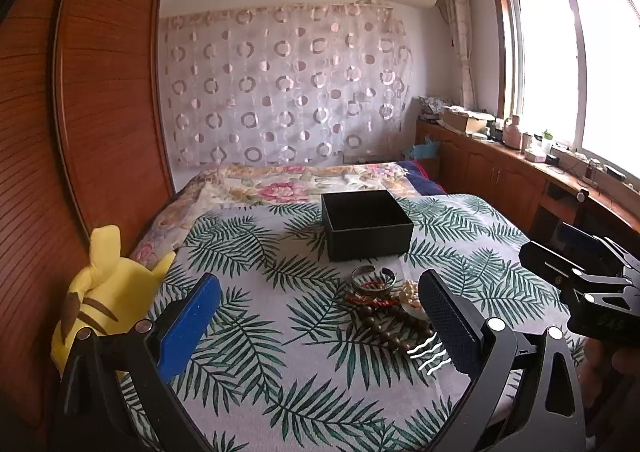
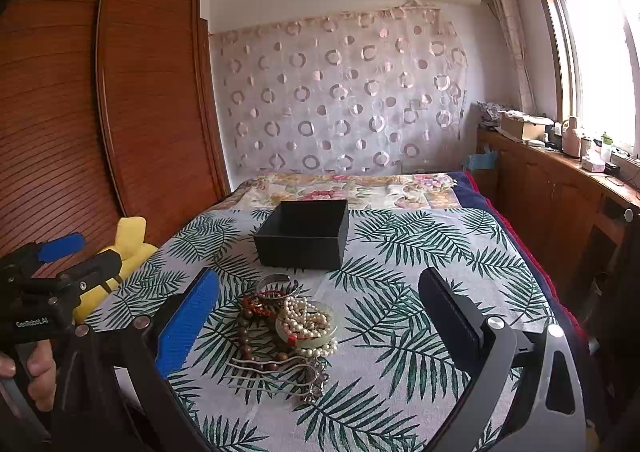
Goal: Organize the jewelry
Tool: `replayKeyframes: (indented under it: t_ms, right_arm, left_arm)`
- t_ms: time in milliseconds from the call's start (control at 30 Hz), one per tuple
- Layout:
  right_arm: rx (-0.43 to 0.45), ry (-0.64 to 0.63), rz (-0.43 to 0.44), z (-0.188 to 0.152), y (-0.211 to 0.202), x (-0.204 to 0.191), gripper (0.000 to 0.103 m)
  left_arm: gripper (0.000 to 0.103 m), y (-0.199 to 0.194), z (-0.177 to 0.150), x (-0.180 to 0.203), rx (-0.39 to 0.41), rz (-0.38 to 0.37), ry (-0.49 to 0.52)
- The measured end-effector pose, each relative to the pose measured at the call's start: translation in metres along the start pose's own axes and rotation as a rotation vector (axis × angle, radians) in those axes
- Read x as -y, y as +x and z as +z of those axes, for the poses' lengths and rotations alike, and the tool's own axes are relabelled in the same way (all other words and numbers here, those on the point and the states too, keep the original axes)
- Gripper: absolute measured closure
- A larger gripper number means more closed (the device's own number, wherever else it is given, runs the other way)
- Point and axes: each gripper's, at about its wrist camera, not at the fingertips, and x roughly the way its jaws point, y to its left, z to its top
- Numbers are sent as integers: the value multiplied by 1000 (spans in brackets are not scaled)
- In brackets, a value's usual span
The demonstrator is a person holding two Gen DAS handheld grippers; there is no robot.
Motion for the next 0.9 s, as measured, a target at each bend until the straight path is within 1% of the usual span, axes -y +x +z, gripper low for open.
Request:
replayKeyframes:
  t_ms: [900]
  right_arm:
    - [-3, 2, 3, 0, -2, 0, 2]
  left_arm:
    - [7, -4, -1, 0, 10, 1, 2]
